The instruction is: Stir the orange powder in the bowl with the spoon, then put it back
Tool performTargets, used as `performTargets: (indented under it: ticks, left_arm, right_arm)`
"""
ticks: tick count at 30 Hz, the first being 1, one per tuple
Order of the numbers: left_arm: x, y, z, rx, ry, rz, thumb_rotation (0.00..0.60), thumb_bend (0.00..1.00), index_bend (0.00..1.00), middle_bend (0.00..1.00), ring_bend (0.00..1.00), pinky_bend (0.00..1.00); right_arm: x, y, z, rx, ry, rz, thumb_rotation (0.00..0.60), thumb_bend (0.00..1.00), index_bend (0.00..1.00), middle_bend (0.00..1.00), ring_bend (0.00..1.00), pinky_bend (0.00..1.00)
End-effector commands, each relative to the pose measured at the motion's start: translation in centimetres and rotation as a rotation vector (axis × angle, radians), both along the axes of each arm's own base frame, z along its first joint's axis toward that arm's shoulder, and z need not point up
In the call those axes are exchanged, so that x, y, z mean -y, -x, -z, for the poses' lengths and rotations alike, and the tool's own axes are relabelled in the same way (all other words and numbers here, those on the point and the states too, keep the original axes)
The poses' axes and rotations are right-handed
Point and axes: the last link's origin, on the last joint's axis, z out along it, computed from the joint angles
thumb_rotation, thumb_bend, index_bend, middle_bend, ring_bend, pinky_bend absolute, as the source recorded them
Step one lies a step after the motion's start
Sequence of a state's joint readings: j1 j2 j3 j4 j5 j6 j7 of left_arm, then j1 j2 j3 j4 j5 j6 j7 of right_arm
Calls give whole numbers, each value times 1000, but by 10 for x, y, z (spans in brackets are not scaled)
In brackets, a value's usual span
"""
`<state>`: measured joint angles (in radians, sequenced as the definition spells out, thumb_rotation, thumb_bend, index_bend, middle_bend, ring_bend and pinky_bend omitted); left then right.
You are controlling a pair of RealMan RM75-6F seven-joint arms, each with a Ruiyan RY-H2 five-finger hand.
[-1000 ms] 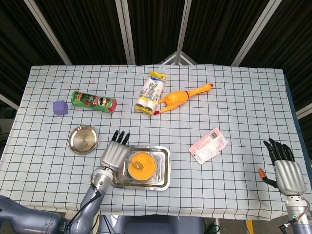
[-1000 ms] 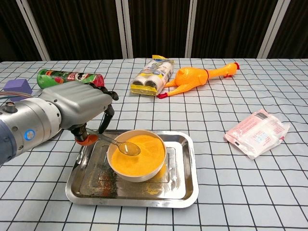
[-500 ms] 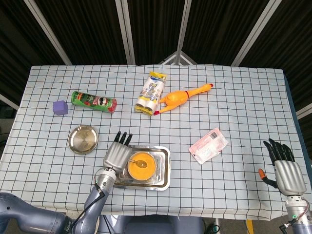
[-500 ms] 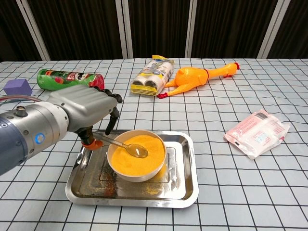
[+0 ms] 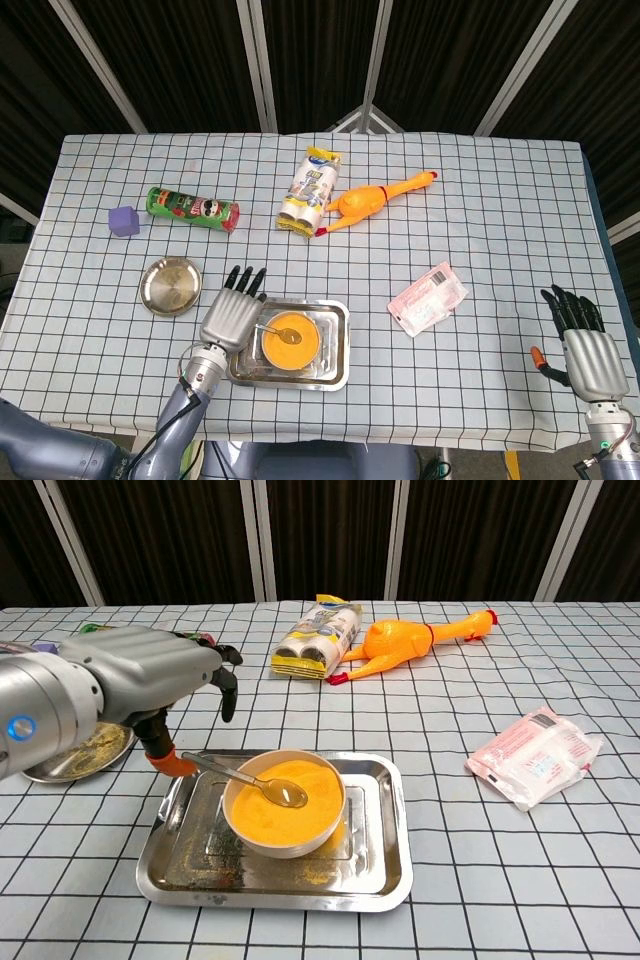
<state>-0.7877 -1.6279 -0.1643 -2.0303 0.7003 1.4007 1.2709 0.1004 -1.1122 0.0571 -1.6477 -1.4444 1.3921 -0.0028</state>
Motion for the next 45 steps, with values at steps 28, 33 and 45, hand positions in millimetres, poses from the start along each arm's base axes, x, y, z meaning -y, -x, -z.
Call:
performTargets:
  ticks: [28,33,45]
  left_arm:
    - [-6,16,-2,9,48,-56,600,454,420,944,882,830]
    - [-7,13,5,18,59,-74,600,471,435,945,882,833]
    - [-9,6,17,23,74,-87,600,489,467,947,884,834]
  right_arm:
    - [0,0,1,5,-4,3,600,404,0,0,0,0]
    - [0,0,1,7,-4,5,600,404,0,0,0,0]
    - [0,0,0,7,-4,4,600,405,0,0,0,0]
